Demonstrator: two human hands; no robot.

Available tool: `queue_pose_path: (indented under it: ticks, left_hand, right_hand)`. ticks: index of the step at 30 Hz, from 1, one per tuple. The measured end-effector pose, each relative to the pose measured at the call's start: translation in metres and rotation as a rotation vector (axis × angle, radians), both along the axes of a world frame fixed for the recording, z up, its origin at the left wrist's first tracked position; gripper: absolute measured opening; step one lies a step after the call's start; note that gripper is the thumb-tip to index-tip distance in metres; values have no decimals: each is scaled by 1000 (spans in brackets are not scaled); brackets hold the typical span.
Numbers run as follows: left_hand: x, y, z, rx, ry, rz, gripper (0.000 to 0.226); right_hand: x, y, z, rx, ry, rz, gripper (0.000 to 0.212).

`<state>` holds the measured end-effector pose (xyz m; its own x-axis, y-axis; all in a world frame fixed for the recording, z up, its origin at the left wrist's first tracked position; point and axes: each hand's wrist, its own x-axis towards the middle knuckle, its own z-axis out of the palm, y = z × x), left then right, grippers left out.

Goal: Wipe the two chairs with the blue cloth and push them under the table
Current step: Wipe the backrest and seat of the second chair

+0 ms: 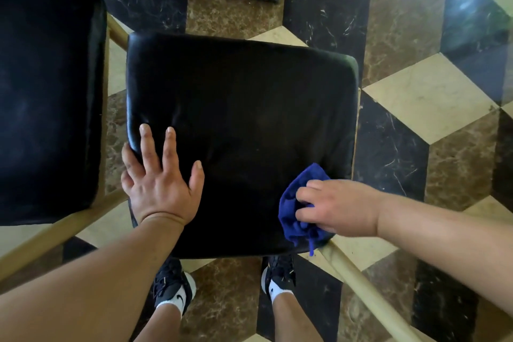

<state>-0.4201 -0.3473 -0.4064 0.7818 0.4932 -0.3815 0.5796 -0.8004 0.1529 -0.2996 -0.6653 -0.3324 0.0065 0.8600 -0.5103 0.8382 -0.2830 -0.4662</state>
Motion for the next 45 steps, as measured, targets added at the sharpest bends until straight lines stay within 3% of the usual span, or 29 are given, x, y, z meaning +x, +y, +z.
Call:
queue_pose_path:
  ticks: [3, 8, 12, 18, 22, 24, 26, 28, 34, 38, 41, 45]
  left_hand:
    - [-1, 0, -3, 13, -12, -4, 83]
    - [-2, 0, -8, 40, -26, 1, 82]
    - [0, 1, -8, 28, -2, 1, 81]
    - [8, 10, 17, -127, 108, 23, 80]
    - [31, 28, 47, -350, -89, 273, 63]
    - [54, 40, 63, -532, -158, 632, 57]
    - [74, 55, 78, -853, -164, 1009, 63]
    - [82, 66, 83, -1025, -129, 1092, 76]
    - [86, 67, 75, -973, -94, 1039, 75]
    - [82, 61, 71, -838, -140, 955, 63]
    - [73, 51, 62, -565, -113, 662, 53]
    - [42, 23, 40, -272, -8, 240, 70]
  right_hand:
    - [25, 25, -9, 104, -125, -162, 17]
    - [78, 113, -25, 232, -287, -871, 26]
    - [98, 177, -34, 290, -305, -1252, 24]
    - [75, 176, -24, 369, -137, -1368, 45]
    - [68, 188, -22, 413, -77, -1512, 42]
    - [57, 207, -23, 408, -50, -1481, 37]
    - [40, 230, -25, 375, -11, -1364, 33]
    - [17, 253, -28, 355, 22, -1247, 30]
    - [-72, 263, -30, 258, 107, -932, 22]
    - [-127, 216, -24, 228, 265, -486, 17]
    - [-112, 176, -23, 221, 248, -228, 13]
    - [-56, 132, -21, 200, 126, -122, 16]
